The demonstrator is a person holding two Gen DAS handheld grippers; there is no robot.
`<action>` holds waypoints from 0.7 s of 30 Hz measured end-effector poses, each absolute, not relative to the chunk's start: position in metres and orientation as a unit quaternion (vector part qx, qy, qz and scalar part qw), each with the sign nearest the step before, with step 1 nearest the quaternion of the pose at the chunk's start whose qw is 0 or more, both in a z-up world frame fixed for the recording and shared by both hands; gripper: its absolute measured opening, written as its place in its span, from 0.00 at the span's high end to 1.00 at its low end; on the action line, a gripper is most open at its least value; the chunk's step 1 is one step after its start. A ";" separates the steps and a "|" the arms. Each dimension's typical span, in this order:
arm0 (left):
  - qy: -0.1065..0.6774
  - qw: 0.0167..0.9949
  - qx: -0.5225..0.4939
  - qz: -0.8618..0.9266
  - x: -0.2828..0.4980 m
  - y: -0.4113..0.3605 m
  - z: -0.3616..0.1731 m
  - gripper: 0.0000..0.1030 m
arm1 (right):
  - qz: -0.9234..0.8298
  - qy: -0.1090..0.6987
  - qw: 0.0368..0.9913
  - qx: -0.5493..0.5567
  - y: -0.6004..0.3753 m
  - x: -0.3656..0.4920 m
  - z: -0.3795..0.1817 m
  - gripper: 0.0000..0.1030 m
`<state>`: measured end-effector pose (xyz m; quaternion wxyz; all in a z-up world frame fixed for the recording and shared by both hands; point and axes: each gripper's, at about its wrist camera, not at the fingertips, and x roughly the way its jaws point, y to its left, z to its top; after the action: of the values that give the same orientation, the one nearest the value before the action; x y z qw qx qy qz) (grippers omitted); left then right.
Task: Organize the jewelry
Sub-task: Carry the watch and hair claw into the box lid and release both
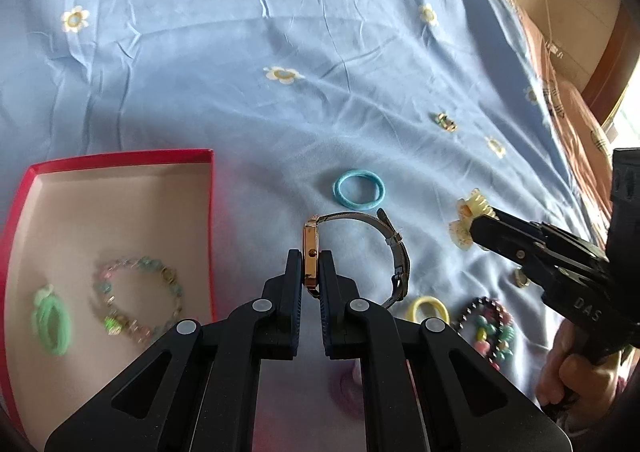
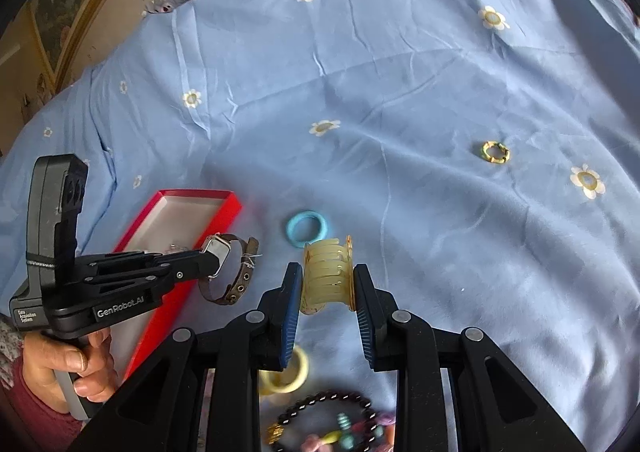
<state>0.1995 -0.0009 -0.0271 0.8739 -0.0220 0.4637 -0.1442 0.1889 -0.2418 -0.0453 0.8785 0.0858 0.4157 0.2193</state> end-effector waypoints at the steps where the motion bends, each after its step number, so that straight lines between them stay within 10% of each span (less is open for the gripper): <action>1: 0.461 0.875 -0.024 -0.145 0.196 0.001 -0.024 0.94 | 0.221 0.415 0.879 0.085 -0.240 0.188 -0.043 0.75; 21: 0.438 0.892 -0.064 -0.095 0.135 0.081 -0.005 0.94 | 0.274 0.411 0.866 0.075 -0.179 0.158 -0.028 0.75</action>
<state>0.1353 0.0808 -0.0054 0.8917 -0.0644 0.4379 -0.0949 0.1576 -0.1790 -0.0279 0.8664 0.0746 0.4107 0.2741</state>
